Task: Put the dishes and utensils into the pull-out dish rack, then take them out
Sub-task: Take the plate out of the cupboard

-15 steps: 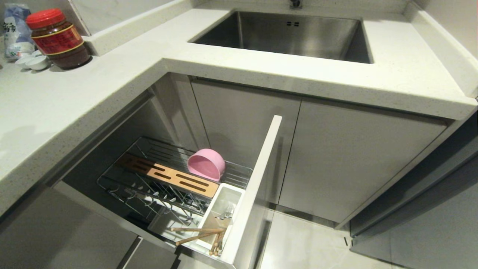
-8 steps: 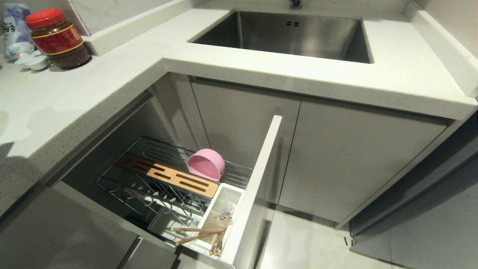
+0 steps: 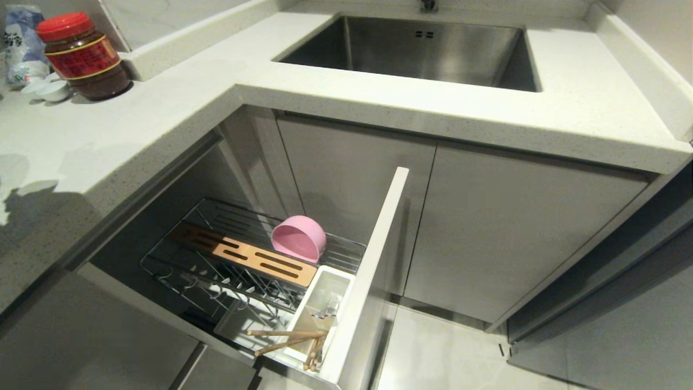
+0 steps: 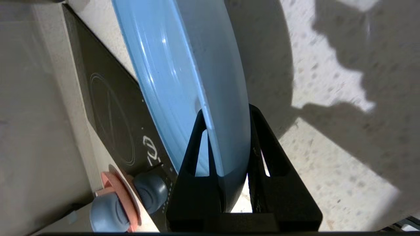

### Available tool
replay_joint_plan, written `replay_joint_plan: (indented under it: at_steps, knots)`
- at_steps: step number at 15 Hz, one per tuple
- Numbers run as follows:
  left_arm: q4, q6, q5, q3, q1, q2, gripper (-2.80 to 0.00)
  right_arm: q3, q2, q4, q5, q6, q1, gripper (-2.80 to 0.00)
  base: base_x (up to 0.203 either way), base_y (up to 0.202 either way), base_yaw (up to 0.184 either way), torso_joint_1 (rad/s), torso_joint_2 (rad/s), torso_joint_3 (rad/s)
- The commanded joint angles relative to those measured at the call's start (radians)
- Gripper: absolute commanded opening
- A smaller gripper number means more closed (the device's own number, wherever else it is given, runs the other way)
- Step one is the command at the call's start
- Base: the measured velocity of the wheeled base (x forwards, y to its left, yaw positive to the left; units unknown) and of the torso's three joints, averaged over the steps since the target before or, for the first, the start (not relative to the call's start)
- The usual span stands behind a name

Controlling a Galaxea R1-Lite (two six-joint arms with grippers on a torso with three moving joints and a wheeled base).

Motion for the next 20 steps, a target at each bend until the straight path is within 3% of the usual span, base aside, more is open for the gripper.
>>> replay_joint_plan:
  at_steps: [1, 2, 3, 7, 12, 14, 17, 18, 20]
  knots:
    - [0.008, -0.002, -0.001, -0.006, 0.001, 0.019, -2.80, 0.026, -0.001, -0.001, 0.000, 0.000, 0.000, -2.80, 0.000, 0.000, 0.000, 0.000, 0.00, 0.000]
    - [0.007, -0.002, -0.001, -0.006, 0.000, 0.018, -2.80, 0.026, -0.001, -0.001, 0.000, 0.000, 0.000, -2.80, 0.000, 0.000, 0.000, 0.000, 0.00, 0.000]
    - [0.002, -0.002, -0.003, -0.007, -0.002, 0.017, 0.00, 0.026, -0.001, -0.001, 0.000, 0.000, 0.000, -2.80, 0.000, 0.000, 0.000, 0.000, 0.00, 0.000]
    - [-0.024, -0.004, -0.040, -0.011, -0.005, -0.010, 0.00, 0.026, -0.001, -0.001, 0.000, 0.000, 0.000, -2.80, 0.000, 0.000, 0.000, 0.000, 0.00, 0.000]
    - [-0.183, -0.028, -0.164, -0.018, -0.032, -0.103, 0.00, 0.026, -0.001, -0.001, 0.000, 0.000, 0.000, -2.80, 0.000, 0.000, 0.000, 0.000, 0.00, 0.000]
    - [-0.243, -0.081, -0.216, -0.015, -0.067, -0.163, 0.00, 0.026, -0.001, 0.000, 0.000, 0.000, 0.000, -2.80, 0.000, 0.000, 0.000, 0.000, 0.00, 0.000]
    - [-0.434, -0.256, -0.345, -0.013, -0.123, -0.259, 0.00, 0.026, -0.001, 0.000, 0.000, 0.000, 0.000, -2.80, 0.000, 0.000, 0.000, 0.000, 0.00, 0.000]
    - [-0.565, -0.334, -0.384, -0.007, -0.149, -0.297, -2.80, 0.026, -0.001, -0.001, 0.000, 0.000, 0.000, -2.80, 0.000, 0.000, 0.000, 0.000, 0.00, 0.000]
    - [-0.799, -0.535, -0.428, 0.014, -0.187, -0.365, -2.80, 0.026, -0.001, -0.001, 0.000, 0.000, 0.000, -2.80, 0.000, 0.000, 0.000, 0.000, 0.00, 0.000]
